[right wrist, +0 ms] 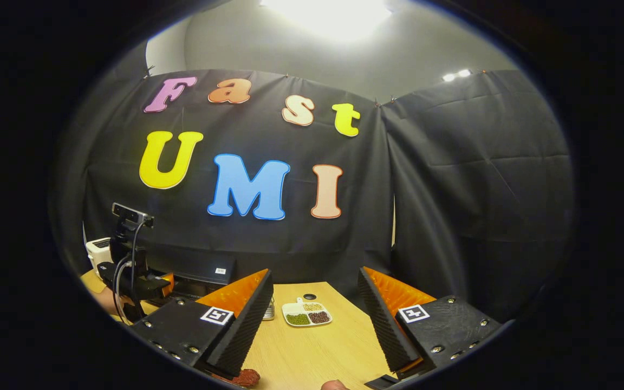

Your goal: Open the electric oven with the left hand, put the food in, and close the electric oven.

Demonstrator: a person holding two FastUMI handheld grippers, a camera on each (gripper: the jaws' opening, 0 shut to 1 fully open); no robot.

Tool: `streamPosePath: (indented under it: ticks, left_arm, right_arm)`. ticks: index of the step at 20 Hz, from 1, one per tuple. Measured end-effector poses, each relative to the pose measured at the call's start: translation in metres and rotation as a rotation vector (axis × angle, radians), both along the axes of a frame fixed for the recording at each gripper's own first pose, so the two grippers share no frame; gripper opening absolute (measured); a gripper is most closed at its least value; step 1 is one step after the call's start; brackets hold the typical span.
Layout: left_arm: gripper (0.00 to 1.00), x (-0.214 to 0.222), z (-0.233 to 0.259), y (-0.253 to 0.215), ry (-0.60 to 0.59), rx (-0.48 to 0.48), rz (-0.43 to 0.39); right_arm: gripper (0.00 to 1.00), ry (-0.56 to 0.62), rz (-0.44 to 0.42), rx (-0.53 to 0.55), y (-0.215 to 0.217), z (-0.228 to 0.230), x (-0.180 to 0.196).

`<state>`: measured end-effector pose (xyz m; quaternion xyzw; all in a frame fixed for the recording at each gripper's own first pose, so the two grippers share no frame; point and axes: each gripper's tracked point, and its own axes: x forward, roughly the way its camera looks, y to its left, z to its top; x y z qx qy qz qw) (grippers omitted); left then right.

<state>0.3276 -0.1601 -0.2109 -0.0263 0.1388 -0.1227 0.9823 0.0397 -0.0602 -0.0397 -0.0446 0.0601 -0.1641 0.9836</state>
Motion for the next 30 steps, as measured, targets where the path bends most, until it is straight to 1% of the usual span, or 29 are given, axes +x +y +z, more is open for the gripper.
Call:
streamPosePath:
  ticks: [1,2,4,5,6,10,11,13,14,15,16,17,18,20,21,22,23,26,28,29,30]
  left_arm:
    - [0.98,-0.001,0.000,0.000,0.004,-0.003,0.001]
    - [0.94,-0.003,0.000,0.001,0.005,-0.003,0.001]
    - [0.98,-0.009,-0.002,0.001,0.005,0.001,-0.001]
    - [0.94,-0.013,-0.001,0.001,0.005,0.003,-0.001]
    - [0.98,-0.017,-0.003,0.001,0.007,0.003,-0.001]
    - [0.98,-0.037,-0.008,0.002,0.017,0.009,-0.002]
    - [1.00,-0.042,-0.008,0.003,0.022,0.009,-0.002]
    - [1.00,-0.050,-0.012,0.004,0.033,0.011,0.004]
    - [0.98,-0.054,-0.015,0.004,0.041,0.015,0.007]
    - [1.00,-0.059,-0.017,0.004,0.045,0.017,0.009]
    - [0.98,-0.064,-0.021,0.004,0.055,0.019,0.012]
    - [1.00,-0.068,-0.024,0.004,0.064,0.020,0.012]
    - [0.98,-0.072,-0.026,0.004,0.066,0.022,0.014]
    - [0.98,-0.079,-0.032,0.004,0.076,0.025,0.019]
    - [1.00,-0.083,-0.034,0.004,0.082,0.024,0.023]
    - [1.00,-0.087,-0.037,0.004,0.090,0.022,0.027]
    - [0.98,-0.091,-0.040,0.004,0.098,0.021,0.030]
    - [1.00,-0.103,-0.050,0.004,0.125,0.021,0.038]
    - [0.94,-0.110,-0.057,0.003,0.143,0.021,0.042]
    - [0.98,-0.113,-0.059,0.003,0.153,0.025,0.043]
    - [0.98,-0.117,-0.065,0.002,0.164,0.030,0.044]
  right_arm:
    - [0.95,-0.001,0.006,0.002,0.001,0.000,0.000]
    - [0.95,-0.003,0.011,0.002,0.002,0.000,0.001]
    - [0.95,-0.009,0.022,0.006,0.004,0.002,0.000]
    - [0.95,-0.011,0.027,0.008,0.004,0.002,0.000]
    - [0.95,-0.013,0.031,0.010,0.004,0.002,0.000]
    - [0.95,-0.014,0.046,0.021,0.002,0.002,-0.002]
    - [0.95,-0.014,0.051,0.025,0.002,0.001,-0.004]
    - [0.95,-0.014,0.060,0.027,0.002,0.001,-0.005]
    - [0.95,-0.013,0.067,0.026,0.003,0.001,-0.006]
    - [0.95,-0.012,0.073,0.025,0.003,0.001,-0.007]
    - [0.95,-0.011,0.079,0.025,0.003,0.001,-0.008]
    - [0.95,-0.009,0.085,0.025,0.003,0.000,-0.009]
    - [0.95,-0.007,0.089,0.025,0.002,0.000,-0.010]
    - [0.95,-0.002,0.097,0.024,-0.001,-0.001,-0.012]
    - [0.95,0.002,0.101,0.024,-0.002,-0.002,-0.013]
    - [0.95,0.006,0.105,0.023,-0.003,-0.002,-0.014]
    - [0.95,0.008,0.108,0.023,-0.005,-0.002,-0.015]
    - [0.95,0.015,0.126,0.023,-0.004,-0.004,-0.017]
    - [0.95,0.021,0.141,0.016,-0.004,-0.005,-0.019]
    - [0.95,0.023,0.147,0.012,-0.003,-0.006,-0.020]
    - [0.95,0.024,0.153,0.010,-0.004,-0.006,-0.021]
